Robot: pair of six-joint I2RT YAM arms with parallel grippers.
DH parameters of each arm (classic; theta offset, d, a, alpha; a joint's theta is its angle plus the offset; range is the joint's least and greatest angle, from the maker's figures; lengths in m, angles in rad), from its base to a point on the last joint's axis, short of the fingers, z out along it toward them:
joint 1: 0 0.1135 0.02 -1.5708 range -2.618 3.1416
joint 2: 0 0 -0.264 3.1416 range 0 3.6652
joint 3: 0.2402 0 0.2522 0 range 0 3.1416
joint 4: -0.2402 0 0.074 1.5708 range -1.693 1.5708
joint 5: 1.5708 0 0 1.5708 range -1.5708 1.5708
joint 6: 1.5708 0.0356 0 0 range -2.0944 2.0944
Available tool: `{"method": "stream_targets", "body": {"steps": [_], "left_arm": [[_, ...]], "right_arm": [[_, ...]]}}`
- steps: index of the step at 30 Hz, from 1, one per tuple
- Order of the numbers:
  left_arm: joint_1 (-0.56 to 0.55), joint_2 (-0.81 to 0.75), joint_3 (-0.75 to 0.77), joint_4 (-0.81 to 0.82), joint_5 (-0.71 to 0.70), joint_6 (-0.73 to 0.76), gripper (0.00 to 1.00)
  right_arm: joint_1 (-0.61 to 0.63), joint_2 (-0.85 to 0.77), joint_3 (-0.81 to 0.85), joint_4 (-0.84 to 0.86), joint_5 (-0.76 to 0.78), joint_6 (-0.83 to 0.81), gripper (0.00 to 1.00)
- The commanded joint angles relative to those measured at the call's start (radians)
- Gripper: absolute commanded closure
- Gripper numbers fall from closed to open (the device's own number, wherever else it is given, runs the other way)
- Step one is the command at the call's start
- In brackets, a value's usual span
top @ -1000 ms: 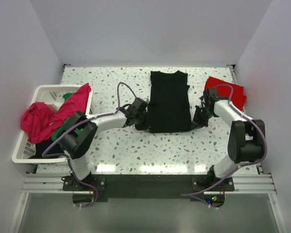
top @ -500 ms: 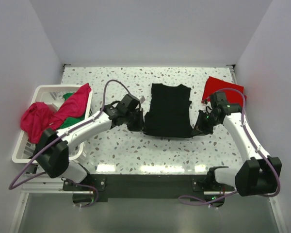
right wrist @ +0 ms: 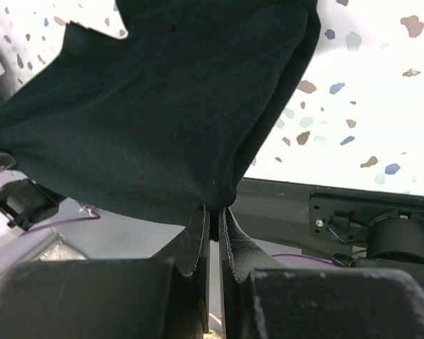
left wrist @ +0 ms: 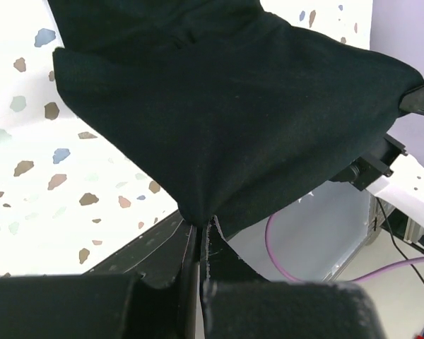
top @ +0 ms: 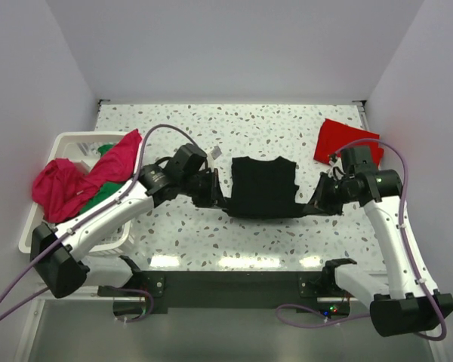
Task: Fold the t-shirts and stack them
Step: Fold the tshirt
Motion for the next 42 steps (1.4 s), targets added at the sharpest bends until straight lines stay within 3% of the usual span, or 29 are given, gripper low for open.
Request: {"method": "stream_targets", "body": {"steps": [1,11,18,26,34,42], "left_arm": [[0.006,0.033,0.033,0.042,0.028,-0.014,1.0],[0.012,0.155,0.032,0.227,0.06,-0.035,1.0],[0.061,0.204,0.059,0.261,0.037,-0.032,1.0],[0.129,0.264,0.074,0.325,0.113,-0.028,1.0],[0.14,0.277,0.107,0.298,0.151,0.012,1.0],[0.06,0.193,-0.026,0.235,0.217,0.046,1.0]], "right_arm": [[-0.002,0.023,0.026,0.022,0.045,0.064,1.0],[-0.005,0.132,0.055,0.197,0.065,0.101,1.0],[-0.005,0.186,0.077,0.244,0.102,0.092,1.0],[-0.003,0.27,0.141,0.303,0.134,0.092,1.0],[-0.003,0.299,0.167,0.231,0.112,0.044,1.0],[-0.003,0.137,-0.047,0.097,0.105,0.003,1.0]]}}
